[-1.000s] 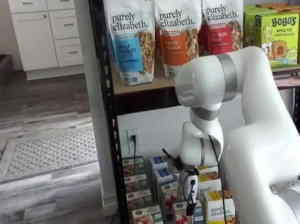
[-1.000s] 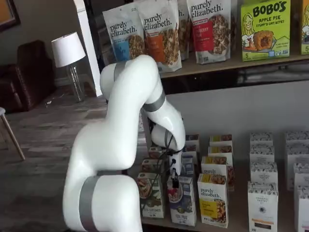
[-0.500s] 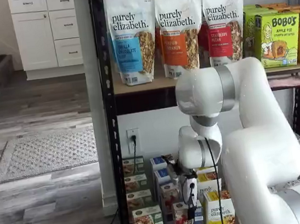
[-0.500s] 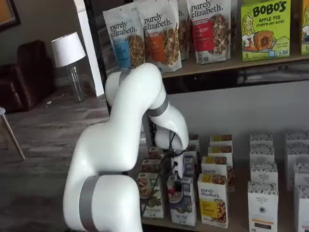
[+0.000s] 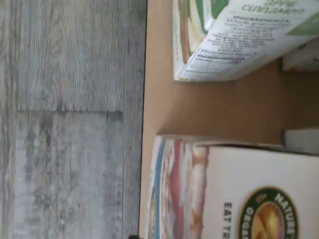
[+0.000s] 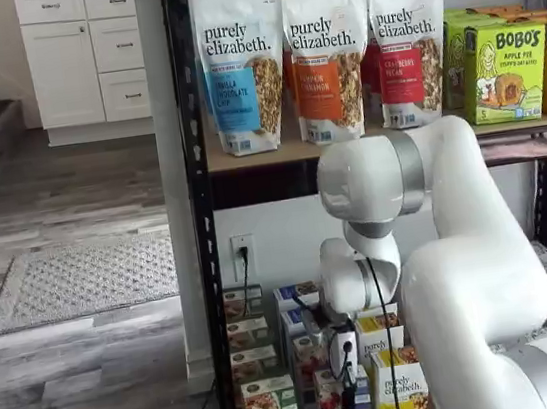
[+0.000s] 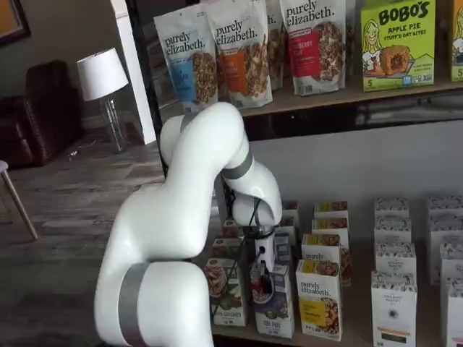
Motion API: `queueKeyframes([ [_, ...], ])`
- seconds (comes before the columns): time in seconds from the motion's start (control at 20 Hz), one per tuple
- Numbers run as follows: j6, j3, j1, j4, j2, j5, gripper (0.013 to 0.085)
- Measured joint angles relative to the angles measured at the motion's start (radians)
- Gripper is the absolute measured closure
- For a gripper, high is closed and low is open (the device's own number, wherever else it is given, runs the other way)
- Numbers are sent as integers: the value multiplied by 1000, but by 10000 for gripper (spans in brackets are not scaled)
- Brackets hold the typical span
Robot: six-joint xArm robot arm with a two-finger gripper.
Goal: Pick up the blue and white box that is on the bottom shelf, the second box from the left
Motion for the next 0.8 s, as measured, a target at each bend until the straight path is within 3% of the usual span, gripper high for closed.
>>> queueKeyframes([
  [0.15,-3,-4,2,5,5,-1,130],
  [0.6,-12,-5,2,16,7,9,330],
  [0.8,-1,3,4,5,4,-3,330],
])
